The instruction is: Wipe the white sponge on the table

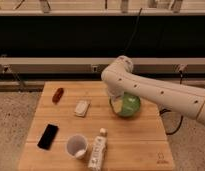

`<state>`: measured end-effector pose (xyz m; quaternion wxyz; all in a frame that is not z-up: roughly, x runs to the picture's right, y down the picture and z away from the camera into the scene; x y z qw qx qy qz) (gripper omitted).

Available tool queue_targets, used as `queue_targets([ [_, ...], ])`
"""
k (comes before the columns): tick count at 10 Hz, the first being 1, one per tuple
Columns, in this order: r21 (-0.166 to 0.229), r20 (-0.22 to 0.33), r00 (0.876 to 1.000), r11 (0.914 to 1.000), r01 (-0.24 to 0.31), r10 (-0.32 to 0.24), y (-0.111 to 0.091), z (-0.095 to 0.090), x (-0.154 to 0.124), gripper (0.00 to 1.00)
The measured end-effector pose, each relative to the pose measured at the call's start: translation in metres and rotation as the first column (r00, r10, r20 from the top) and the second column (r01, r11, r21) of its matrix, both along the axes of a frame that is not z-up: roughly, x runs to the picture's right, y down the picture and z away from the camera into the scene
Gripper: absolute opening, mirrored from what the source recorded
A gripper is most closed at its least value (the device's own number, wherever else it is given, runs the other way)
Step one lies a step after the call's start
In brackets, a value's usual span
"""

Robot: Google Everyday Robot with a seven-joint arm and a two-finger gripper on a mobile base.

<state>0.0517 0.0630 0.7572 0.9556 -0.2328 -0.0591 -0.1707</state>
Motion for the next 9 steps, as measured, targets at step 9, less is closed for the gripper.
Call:
queue_targets([
  [9, -0.013, 0.112, 0.987, 0.9930, 0.117, -0.115, 0.011, 0.031, -0.060, 0.80],
])
